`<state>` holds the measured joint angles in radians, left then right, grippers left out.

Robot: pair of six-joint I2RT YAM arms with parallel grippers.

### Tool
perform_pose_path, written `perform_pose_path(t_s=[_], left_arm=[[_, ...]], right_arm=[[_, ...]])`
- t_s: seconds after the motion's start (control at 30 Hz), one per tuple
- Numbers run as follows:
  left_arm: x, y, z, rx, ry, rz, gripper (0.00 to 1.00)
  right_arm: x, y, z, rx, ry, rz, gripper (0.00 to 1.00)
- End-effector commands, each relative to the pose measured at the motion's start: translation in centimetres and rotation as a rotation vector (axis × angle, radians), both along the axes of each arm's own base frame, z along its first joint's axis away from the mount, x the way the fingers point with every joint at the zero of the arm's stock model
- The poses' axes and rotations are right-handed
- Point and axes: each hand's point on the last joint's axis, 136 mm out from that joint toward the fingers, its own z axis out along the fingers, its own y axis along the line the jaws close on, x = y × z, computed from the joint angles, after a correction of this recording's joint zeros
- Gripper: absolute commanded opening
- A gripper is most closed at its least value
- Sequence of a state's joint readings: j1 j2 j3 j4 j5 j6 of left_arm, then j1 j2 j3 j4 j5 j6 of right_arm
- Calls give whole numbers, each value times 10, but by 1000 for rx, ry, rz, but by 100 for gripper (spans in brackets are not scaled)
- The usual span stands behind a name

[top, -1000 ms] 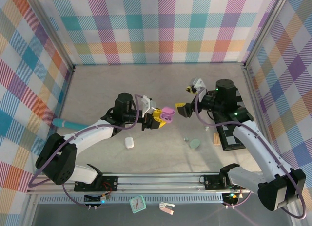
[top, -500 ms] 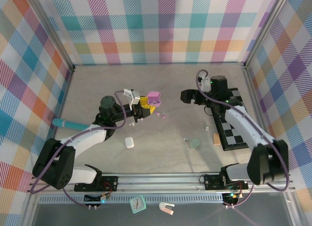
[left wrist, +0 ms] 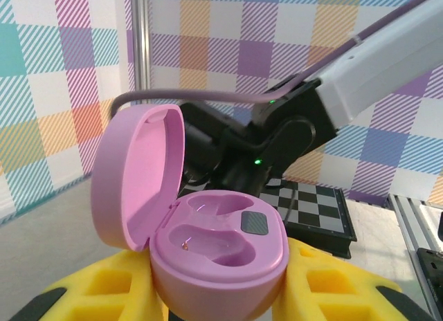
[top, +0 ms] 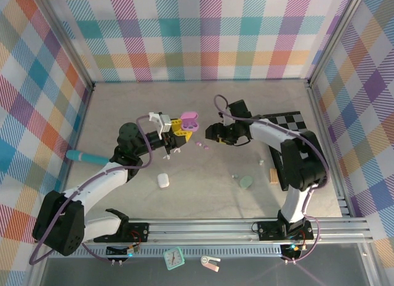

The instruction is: Insert the wireless bluetooth earbuds into the charging case

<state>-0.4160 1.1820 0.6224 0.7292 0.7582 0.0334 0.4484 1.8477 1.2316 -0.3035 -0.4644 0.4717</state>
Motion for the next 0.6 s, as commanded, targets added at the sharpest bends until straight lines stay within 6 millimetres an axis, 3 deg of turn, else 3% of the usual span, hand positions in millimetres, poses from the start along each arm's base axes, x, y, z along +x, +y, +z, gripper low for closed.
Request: perform_pose_path(t_s=[0.0, 0.37, 0.57], left_arm=[[-7, 3, 4, 4, -31, -10, 32], [-13, 1, 7, 1, -23, -46, 32], [-12, 1, 0, 21, -19, -46, 32]], right_arm=[[6, 19, 0, 29, -15, 116, 63], [33, 51, -37, 11, 23, 267, 59], [31, 67, -45, 47, 57, 333, 55]])
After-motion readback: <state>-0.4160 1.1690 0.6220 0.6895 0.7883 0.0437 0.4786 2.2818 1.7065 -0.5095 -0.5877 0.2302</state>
